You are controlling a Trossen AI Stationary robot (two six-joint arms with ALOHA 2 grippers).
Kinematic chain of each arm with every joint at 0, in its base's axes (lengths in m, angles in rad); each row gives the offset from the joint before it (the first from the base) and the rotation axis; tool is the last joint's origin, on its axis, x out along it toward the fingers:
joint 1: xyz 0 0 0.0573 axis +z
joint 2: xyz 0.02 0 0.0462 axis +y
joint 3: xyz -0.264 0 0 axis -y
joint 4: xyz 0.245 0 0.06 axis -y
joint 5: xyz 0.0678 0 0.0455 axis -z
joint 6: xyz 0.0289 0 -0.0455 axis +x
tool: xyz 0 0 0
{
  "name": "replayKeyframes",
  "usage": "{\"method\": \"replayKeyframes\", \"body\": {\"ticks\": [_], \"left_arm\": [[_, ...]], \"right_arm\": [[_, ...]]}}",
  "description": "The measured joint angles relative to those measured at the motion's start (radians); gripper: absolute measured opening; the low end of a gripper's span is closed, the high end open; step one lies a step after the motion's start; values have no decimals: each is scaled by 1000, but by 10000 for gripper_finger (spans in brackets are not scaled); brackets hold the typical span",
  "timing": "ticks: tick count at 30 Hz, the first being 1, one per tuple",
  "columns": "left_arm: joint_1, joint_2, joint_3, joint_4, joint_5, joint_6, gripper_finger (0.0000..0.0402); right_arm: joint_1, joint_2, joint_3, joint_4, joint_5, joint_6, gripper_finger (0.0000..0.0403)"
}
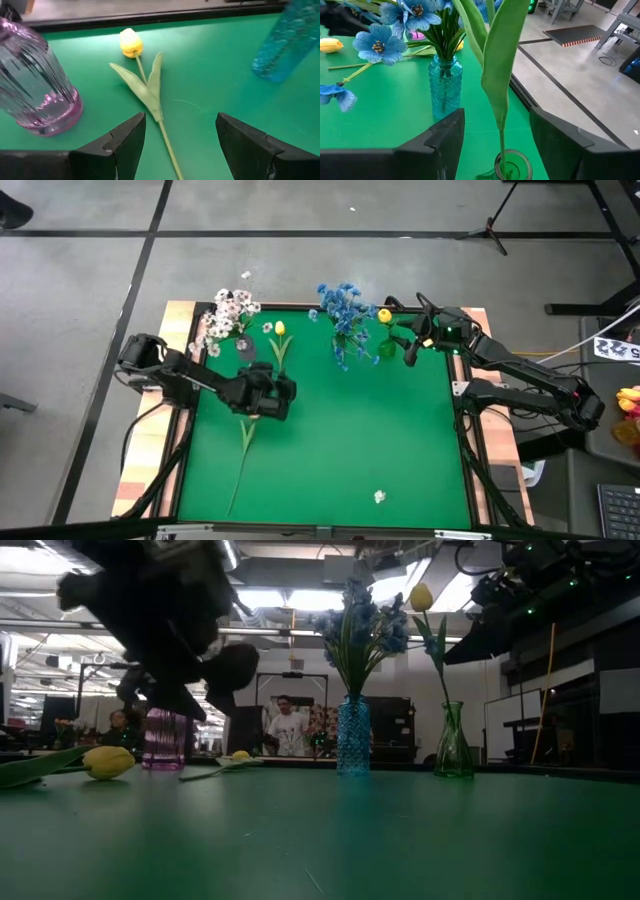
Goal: Sort flowers into vase by color
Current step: Put the top yellow flower into the green vase
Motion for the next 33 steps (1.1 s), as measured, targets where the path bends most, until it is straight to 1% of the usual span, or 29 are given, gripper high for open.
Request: {"method": "replayKeyframes", "body": {"ticks": [4, 8, 13, 20, 26, 30, 33], "left_arm": [[51, 0, 0, 14, 32, 29, 237], [64, 11, 0, 23, 35, 28, 237], [64, 94, 0, 121, 58, 79, 237], [81, 162, -1, 136, 61, 61, 237], [105, 236, -1, 195, 117, 50, 235], [107, 259, 0, 215, 102, 51, 211], [109, 263, 0, 217, 102, 51, 174]], "right_arm": [[0, 0, 0, 0, 0, -8, 223], [0, 0, 0, 0, 0, -20, 223], [0, 0, 0, -1, 0, -26, 223], [0, 0, 0, -6, 0, -26, 223], [0, 0, 0, -6, 0, -25, 223], [0, 0, 0, -6, -5, -25, 223], [0, 0, 0, -6, -15, -25, 223]]}}
